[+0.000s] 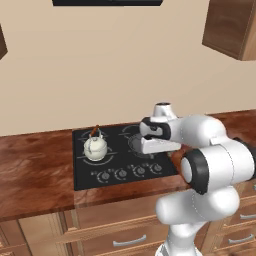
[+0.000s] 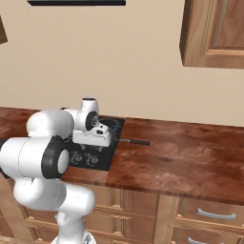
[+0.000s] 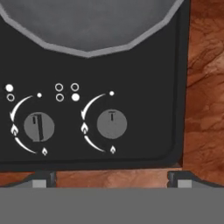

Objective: Pick the pan from the cabinet and place it on the stove. Then turn on the stove burner for the pan.

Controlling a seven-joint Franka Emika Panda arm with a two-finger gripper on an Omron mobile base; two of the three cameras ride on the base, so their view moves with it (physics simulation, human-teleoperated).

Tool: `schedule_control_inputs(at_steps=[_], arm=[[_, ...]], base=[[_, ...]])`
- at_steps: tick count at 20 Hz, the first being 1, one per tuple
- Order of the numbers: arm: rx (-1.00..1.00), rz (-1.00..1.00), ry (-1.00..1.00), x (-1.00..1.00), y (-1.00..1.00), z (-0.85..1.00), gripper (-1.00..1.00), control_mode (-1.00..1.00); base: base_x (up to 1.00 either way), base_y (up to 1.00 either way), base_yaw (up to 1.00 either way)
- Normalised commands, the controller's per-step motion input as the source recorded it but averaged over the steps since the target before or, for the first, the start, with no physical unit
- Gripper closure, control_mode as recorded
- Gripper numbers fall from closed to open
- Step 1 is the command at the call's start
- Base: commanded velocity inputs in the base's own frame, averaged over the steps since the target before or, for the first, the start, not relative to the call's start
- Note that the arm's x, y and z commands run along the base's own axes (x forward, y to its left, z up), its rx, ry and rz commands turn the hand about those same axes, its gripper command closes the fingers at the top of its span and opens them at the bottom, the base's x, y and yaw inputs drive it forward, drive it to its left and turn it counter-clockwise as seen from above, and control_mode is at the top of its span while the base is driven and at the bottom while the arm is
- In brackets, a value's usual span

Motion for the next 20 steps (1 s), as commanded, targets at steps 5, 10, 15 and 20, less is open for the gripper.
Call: schedule_control_inputs(at_steps=[5,10,15,20], arm=[[0.0,0.0,0.01,0.26,0.0,-0.34,-1.0,-1.0],[0.0,0.0,0.01,0.07,0.0,-0.31,-1.0,-1.0],[0.0,0.0,0.0,-0.05,0.0,-0.18,-1.0,-1.0],[0.0,0.0,0.0,-0.09,0.0,-0.16,-1.0,-1.0]], base=[[0.0,0.0,0.0],[0.0,0.0,0.0],[0.0,0.0,0.0],[0.0,0.0,0.0]])
